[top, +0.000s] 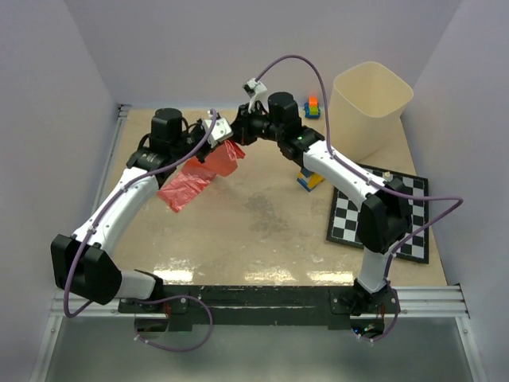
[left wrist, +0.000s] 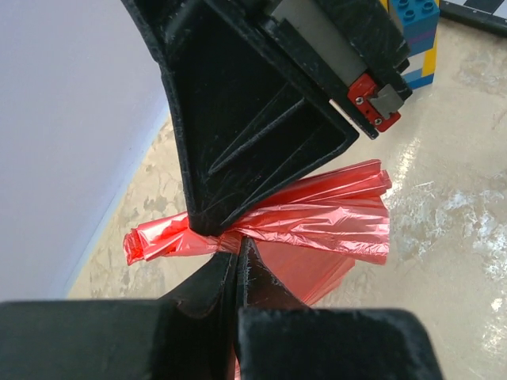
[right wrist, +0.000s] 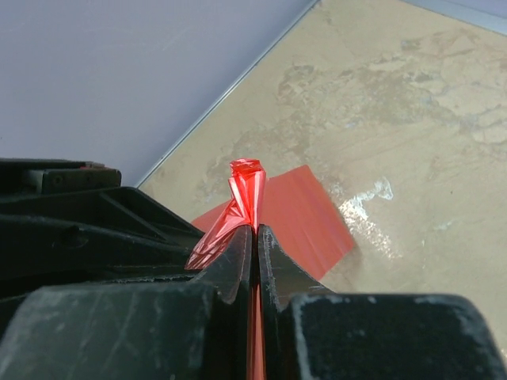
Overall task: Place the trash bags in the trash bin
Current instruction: Tear the trash bag at the center of the board.
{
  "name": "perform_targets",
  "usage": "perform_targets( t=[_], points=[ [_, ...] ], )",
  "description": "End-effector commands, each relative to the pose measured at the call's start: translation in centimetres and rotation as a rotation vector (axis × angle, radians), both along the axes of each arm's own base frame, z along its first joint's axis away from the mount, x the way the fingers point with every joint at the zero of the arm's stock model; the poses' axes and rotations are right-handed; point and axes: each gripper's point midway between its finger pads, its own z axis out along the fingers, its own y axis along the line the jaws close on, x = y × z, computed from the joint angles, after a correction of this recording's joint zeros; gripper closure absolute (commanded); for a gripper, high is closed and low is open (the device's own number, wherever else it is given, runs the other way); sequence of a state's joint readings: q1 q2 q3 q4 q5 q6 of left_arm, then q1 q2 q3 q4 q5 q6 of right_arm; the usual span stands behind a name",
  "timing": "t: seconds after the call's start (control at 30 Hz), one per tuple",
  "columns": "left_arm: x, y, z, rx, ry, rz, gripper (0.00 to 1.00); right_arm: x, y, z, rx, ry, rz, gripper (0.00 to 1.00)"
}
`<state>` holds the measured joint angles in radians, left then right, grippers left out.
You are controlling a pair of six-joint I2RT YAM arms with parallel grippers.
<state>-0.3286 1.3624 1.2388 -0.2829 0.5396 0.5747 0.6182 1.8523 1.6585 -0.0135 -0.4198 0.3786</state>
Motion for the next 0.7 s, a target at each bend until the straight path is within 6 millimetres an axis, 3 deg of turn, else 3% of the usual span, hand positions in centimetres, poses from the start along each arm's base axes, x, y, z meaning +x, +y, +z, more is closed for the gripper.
perform_targets(
  t=[0.0,0.17,0.3,0.5,0.6,0.67],
  points=[
    [-4.8,-3.3,2.7,-0.059,-0.037,-0.188,1.00,5.2,-3.5,0.1,-0.010,-0.012,-0.300,1.00],
    [-5.8,-2.9,1.6,-0.050,0.002,-0.175,1.00,6.0,-5.3,-1.7,-0.046,0.031,-0.367,1.00],
    [-6.4,-2.3,1.0,-0.043,0.018,-0.152,1.00,6.5,-6.7,-1.8,-0.058,0.036,-0.390,1.00],
    [-7.3,-1.6,0.8,-0.033,0.028,-0.127,1.00,7.4,-10.2,-2.9,-0.085,0.040,-0.448,1.00],
    [-7.9,-1.2,0.6,-0.015,0.045,-0.129,1.00,8.0,-10.4,-2.4,-0.106,-0.025,-0.442,1.00],
    [-8.4,-0.4,0.2,0.021,0.058,-0.112,1.00,9.5,-10.7,-1.6,-0.110,-0.096,-0.465,1.00]
  ],
)
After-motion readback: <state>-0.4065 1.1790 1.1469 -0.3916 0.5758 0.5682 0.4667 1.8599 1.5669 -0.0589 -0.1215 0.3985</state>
